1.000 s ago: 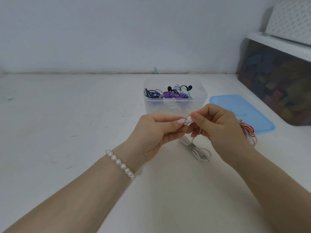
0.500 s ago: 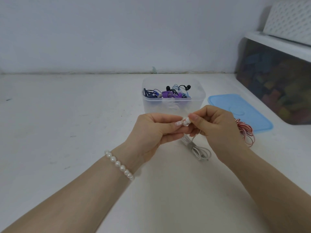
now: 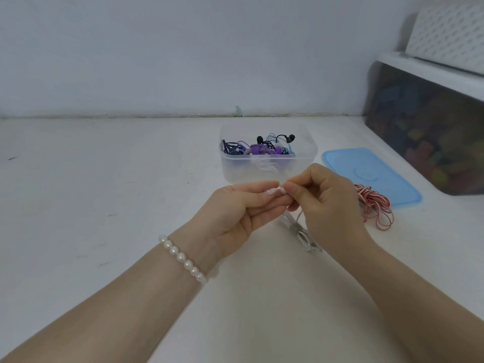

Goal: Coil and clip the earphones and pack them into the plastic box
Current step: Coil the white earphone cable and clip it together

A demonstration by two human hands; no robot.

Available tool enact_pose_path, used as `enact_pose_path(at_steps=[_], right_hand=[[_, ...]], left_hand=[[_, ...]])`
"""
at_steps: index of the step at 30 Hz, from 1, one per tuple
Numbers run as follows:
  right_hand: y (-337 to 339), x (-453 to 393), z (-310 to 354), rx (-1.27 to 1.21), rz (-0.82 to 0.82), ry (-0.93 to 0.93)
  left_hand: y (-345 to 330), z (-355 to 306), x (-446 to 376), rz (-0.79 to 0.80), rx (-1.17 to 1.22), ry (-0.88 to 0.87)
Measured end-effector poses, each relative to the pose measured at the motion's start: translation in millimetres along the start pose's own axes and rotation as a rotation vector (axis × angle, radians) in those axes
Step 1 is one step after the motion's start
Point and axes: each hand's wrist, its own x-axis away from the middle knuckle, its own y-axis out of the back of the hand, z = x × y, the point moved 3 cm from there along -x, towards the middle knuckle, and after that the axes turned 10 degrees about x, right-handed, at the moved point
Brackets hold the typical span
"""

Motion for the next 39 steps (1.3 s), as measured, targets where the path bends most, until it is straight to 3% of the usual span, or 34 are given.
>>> enact_pose_path(at_steps=[7,14,18,23,25,29,34,39], right_hand=[[7.1,-6.5,-6.2,-0.351,0.072,-0.201],[5.3,-7.7,-10.2,-0.523,0.128,-0.364],[9.4,-8.4,-11.5,-0.715,0.189,-0.478],[9.5,-8.3,-9.1,-0.850,0.308,-0.526],[10.3,-9.1,-6.1,-0.926,0.337,-0.535],[13.1,-11.2,-2.7,-1.071,0.390,-0.535],[13.0,-11.5,-2.9,-1.091,0.391,-0.548],[15.1,-12.8,-7.4,-1.037,0.316,-0.567]], left_hand=[[-0.2,-7.1,-0.1,0.026,-0.142,-0.077],[9.0,-18.6,-7.8,-0.043,-0.282,-0.214],[15.7,-32.9,-8.1,-0.143,-0.821,-0.486],[8.2,-12.7,-9.6,0.164,-1.330,-0.479],[7.8,-5.3,-10.9,0.227,-1.363,-0.472],[4.1,-0.2,-11.3,0.187,-1.458,-0.416],[-0.7,7.5,-14.4,0.208,-1.678,-0.482],[7.0,-2.2,-17.4,0.142,-1.540,-0.533]])
